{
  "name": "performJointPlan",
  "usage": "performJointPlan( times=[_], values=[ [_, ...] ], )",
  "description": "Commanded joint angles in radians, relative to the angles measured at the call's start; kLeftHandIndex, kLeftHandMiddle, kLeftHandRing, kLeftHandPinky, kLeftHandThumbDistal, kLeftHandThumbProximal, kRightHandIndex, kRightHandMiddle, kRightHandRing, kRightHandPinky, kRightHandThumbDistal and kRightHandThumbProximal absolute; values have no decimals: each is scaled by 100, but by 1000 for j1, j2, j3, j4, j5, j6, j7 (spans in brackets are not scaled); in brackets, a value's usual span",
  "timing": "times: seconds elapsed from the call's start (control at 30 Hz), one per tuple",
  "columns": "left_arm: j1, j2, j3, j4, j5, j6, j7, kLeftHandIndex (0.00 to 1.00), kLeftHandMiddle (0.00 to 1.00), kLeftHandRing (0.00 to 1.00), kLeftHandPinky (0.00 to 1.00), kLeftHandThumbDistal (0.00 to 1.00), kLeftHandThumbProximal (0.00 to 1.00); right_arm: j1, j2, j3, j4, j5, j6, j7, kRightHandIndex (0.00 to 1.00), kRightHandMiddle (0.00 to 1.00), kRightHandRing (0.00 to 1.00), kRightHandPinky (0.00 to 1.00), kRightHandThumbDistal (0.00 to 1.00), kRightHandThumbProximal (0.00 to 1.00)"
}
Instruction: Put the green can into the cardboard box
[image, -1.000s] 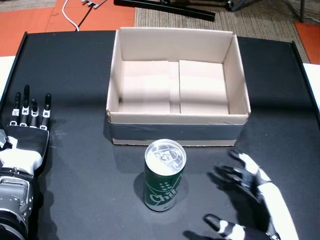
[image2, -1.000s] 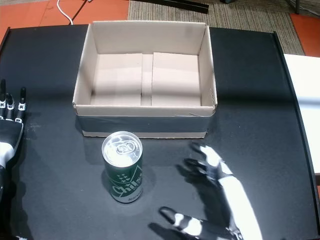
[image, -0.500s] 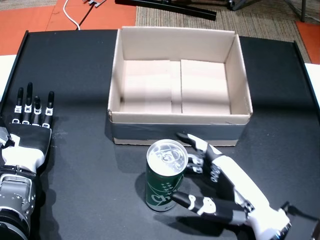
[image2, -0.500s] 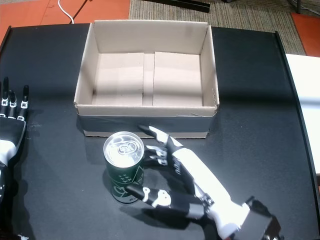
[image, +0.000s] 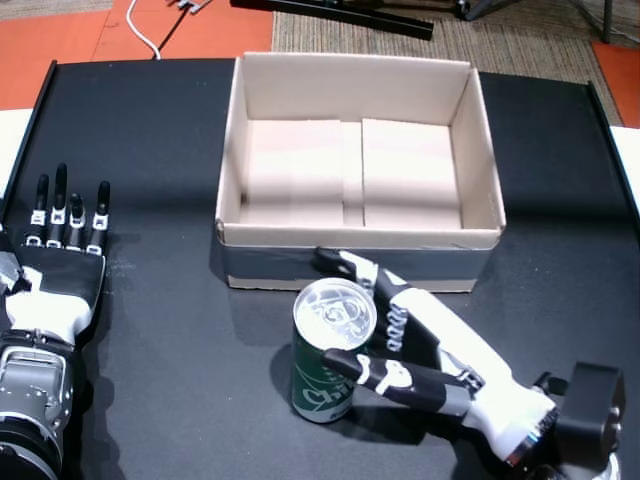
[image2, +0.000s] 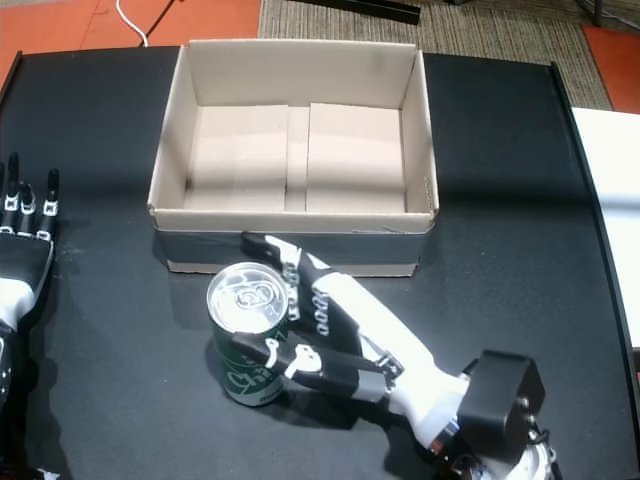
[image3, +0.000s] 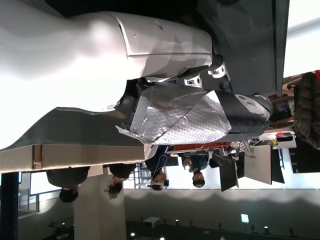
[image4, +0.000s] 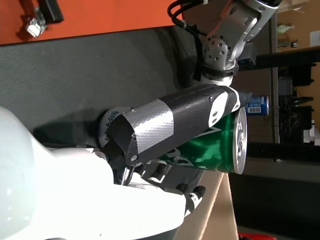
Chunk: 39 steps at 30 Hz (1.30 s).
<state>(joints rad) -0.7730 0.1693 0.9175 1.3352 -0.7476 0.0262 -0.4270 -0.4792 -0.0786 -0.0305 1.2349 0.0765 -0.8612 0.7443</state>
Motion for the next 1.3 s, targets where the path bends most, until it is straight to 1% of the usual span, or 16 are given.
performJointPlan(
  times=[0.0,0.23,0.43,0.53,0.63,0.77,0.87,0.93,0.97,1.0,1.03,1.07,1.1,1.13,1.17,1.27],
  values=[
    [32,-13,-1,11,5,-4,23,58,29,60,84,59,90,-19,5,-10,15,-3,16,2,77,84,90,99,100,62],
    [31,-17,-2,10,5,-7,29,57,28,61,85,61,90,-28,-1,20,22,-73,27,-54,77,83,88,97,100,61],
    [30,-24,-2,11,4,-9,39,56,28,60,87,60,89,-33,-39,100,21,-204,-16,-164,79,85,91,97,100,55],
    [29,-27,-5,11,8,-13,48,55,27,58,87,62,89,-42,-55,137,21,-262,-38,-221,79,85,91,96,100,48],
    [28,-29,-7,10,8,-14,51,55,27,58,88,59,92,-52,-55,148,26,-275,-44,-237,81,84,90,95,100,51],
    [27,-33,-10,10,11,-20,59,52,28,58,87,61,91,-64,-53,154,30,-279,-40,-238,78,82,87,91,100,46],
    [26,-36,-11,9,12,-22,59,53,27,58,86,63,91,-69,-45,148,36,-269,-29,-229,74,76,80,87,100,40],
    [27,-36,-13,9,13,-22,53,53,26,58,85,61,90,-73,-37,141,39,-261,-25,-227,70,72,74,82,100,28],
    [26,-36,-14,9,13,-22,53,52,26,59,84,62,89,-74,-32,137,41,-257,-24,-229,67,66,68,77,96,24],
    [26,-36,-14,9,14,-22,54,51,25,59,83,61,88,-75,-26,133,43,-251,-23,-230,61,60,62,72,85,22],
    [26,-36,-14,9,13,-21,55,49,25,57,81,60,88,-77,-20,130,45,-248,-22,-234,50,49,53,64,61,16],
    [25,-36,-13,10,12,-21,55,48,25,56,79,61,87,-78,-16,130,46,-250,-22,-243,44,43,47,59,49,11],
    [25,-36,-12,10,11,-19,54,48,24,56,78,62,86,-79,-15,139,45,-265,-27,-271,38,37,41,53,31,3],
    [25,-36,-11,10,10,-20,52,48,24,56,77,61,85,-79,-16,149,44,-284,-37,-304,31,31,36,47,17,0],
    [23,-37,-10,10,9,-21,55,48,24,55,77,62,86,-79,-13,156,44,-296,-46,-329,24,25,31,42,6,4],
    [22,-37,-9,10,9,-24,53,47,24,54,80,63,87,-80,-2,160,48,-303,-58,-350,11,12,20,36,0,10]
  ],
)
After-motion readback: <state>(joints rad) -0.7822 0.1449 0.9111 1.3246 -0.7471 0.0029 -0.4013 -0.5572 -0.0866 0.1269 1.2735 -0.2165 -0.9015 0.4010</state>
